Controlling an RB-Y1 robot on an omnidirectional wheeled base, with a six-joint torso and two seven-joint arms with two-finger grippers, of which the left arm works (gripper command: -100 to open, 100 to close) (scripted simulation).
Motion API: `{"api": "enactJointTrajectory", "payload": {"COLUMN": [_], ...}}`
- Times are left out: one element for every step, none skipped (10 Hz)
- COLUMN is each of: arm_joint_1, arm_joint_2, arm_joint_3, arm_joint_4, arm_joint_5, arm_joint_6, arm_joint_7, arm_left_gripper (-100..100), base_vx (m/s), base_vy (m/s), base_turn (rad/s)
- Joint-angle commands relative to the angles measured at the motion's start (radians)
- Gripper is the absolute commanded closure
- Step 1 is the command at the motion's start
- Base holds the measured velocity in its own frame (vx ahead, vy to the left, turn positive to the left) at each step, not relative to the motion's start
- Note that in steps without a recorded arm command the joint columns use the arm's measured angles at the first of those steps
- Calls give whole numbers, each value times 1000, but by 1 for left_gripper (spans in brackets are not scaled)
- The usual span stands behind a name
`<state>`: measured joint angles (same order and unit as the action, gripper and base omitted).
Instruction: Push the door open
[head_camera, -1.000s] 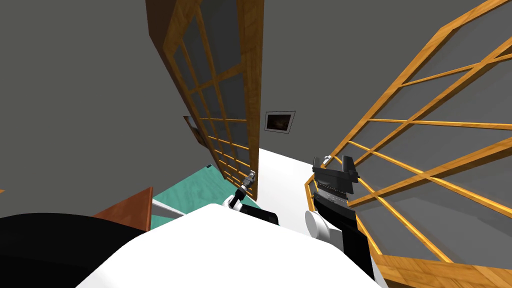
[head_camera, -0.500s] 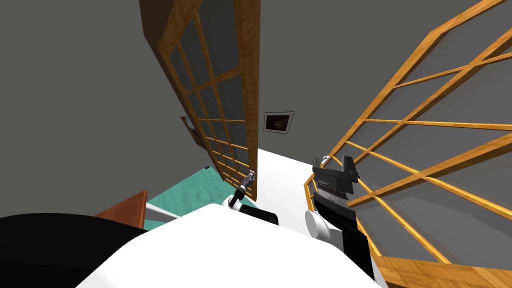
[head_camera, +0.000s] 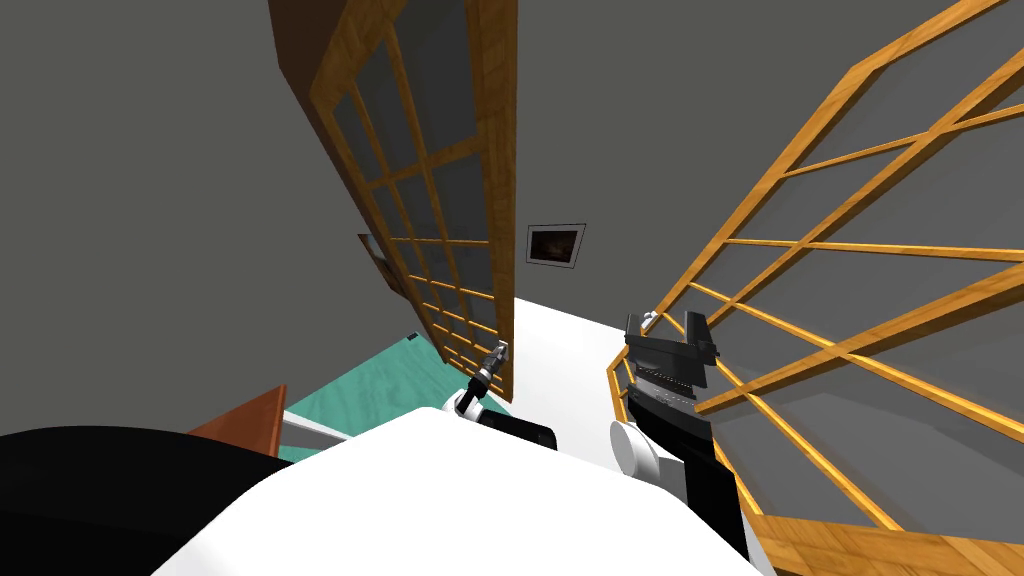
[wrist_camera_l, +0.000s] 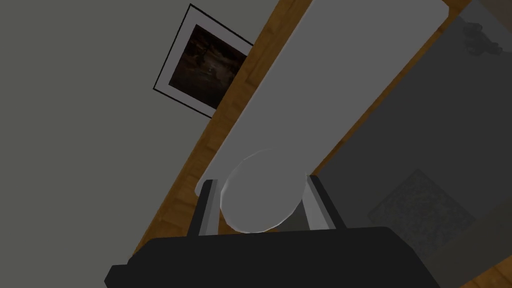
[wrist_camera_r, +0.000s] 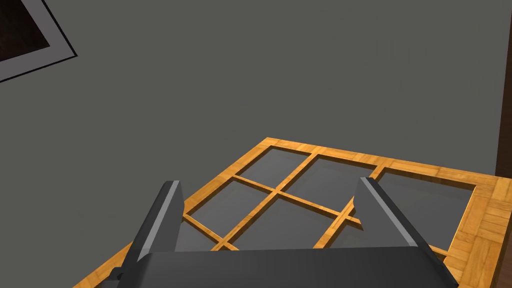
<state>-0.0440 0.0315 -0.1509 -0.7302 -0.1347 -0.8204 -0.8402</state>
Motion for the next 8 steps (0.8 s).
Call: {"api": "enactJointTrajectory", "payload": {"arm_joint_1": [-22, -24, -24, -26, -27, -27, -29, -29], "arm_joint_2": [20, 23, 23, 26, 29, 29, 32, 32], "arm_joint_3": [24, 26, 26, 28, 31, 31, 34, 34], "arm_joint_4": [28, 30, 37, 32, 34, 34, 36, 36], "arm_joint_5": [25, 38, 38, 51, 65, 65, 79, 79], "arm_joint_6": [-17, -19, -19, -21, -23, -23, -24, -24], "arm_joint_7": [48, 72, 89, 123, 153, 170, 205, 211], "arm_left_gripper": [100, 100, 100, 100, 100, 100, 100, 100], "base_vx": [20, 38, 42, 42, 64, 47, 40, 41], "base_vy": [-10, -25, -19, -7, -13, -14, -17, -1], "base_turn": [-30, -37, -19, -24, -20, -19, -21, 23]}}
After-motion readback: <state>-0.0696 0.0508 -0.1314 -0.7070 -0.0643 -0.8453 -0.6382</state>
